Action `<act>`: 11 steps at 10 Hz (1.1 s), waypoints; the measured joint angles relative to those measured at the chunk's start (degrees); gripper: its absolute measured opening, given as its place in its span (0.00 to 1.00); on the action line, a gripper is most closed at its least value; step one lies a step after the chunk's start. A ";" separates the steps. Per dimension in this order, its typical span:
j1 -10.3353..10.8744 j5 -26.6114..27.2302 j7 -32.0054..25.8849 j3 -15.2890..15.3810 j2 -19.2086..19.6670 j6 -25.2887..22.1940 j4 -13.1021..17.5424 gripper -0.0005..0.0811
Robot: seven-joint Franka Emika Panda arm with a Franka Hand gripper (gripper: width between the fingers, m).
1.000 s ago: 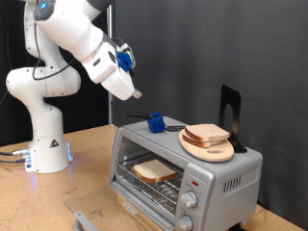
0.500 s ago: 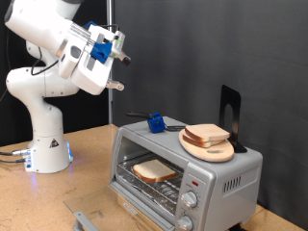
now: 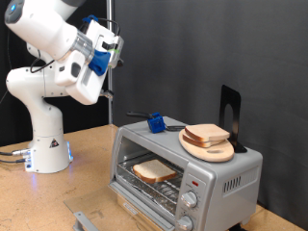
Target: Make a piece of toast with the oven
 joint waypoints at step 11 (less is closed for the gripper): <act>-3.80 -0.60 3.57 -5.07 9.60 -0.74 2.58 0.84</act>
